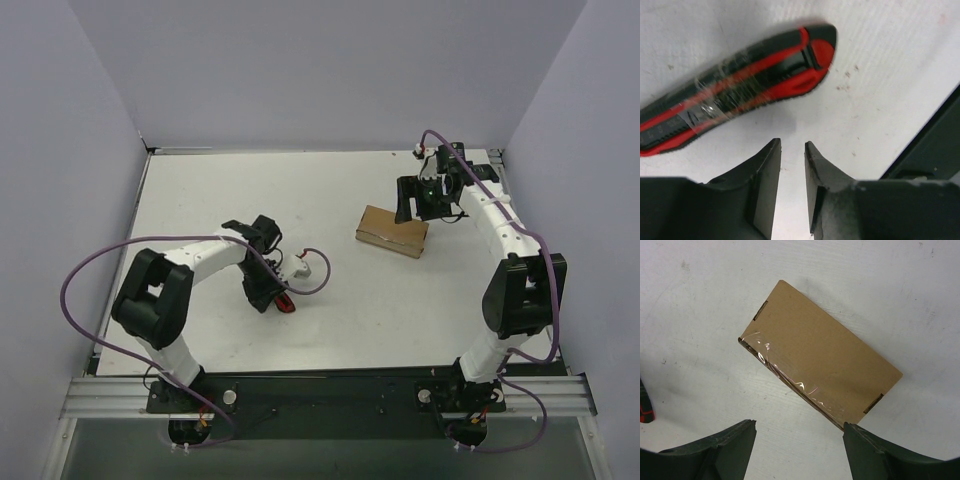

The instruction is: Unpack the express box

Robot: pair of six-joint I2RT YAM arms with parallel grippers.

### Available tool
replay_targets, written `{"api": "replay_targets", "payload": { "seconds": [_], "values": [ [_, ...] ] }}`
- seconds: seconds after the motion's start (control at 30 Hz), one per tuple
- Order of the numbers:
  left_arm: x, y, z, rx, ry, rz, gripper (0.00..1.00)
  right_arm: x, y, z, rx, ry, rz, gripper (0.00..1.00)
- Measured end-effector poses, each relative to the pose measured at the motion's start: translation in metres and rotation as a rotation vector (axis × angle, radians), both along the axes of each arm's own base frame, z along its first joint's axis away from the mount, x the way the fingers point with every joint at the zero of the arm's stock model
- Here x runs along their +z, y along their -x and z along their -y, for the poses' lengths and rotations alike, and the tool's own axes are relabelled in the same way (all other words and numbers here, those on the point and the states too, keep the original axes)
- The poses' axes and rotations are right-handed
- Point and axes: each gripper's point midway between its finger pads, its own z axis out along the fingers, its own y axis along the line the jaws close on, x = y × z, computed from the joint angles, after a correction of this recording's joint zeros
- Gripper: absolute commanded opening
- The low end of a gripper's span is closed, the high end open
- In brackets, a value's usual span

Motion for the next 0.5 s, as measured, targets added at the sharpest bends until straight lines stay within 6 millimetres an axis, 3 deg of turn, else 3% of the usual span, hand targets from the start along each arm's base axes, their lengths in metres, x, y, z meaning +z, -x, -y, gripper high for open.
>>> {"api": "replay_targets", "payload": {
  "seconds": [0.1, 0.2, 0.3, 0.33, 0.37, 0.5],
  "values": [
    [0.017, 0.008, -0.004, -0.051, 0.019, -0.013, 0.51, 0.000, 0.000, -0.001, 0.001, -0.006, -0.001, 0.71],
    [0.049, 0.003, 0.002, -0.108, 0.086, 0.058, 0.70, 0.001, 0.000, -0.001, 0.002, -0.010, -0.002, 0.72],
    [0.078, -0.010, 0.011, -0.146, 0.163, 0.191, 0.90, 0.000, 0.000, -0.002, 0.003, -0.012, -0.002, 0.83],
    [0.083, -0.014, 0.013, -0.157, 0.177, 0.225, 0.91, 0.001, 0.000, -0.002, 0.002, -0.012, -0.002, 1.00],
    [0.088, -0.019, 0.015, -0.175, 0.192, 0.265, 0.97, 0.001, 0.000, -0.002, 0.003, -0.011, -0.002, 1.00],
    [0.081, -0.039, 0.020, -0.253, 0.203, 0.326, 0.97, 0.001, -0.001, 0.003, -0.013, 0.009, 0.005, 0.99]
  ]
}}
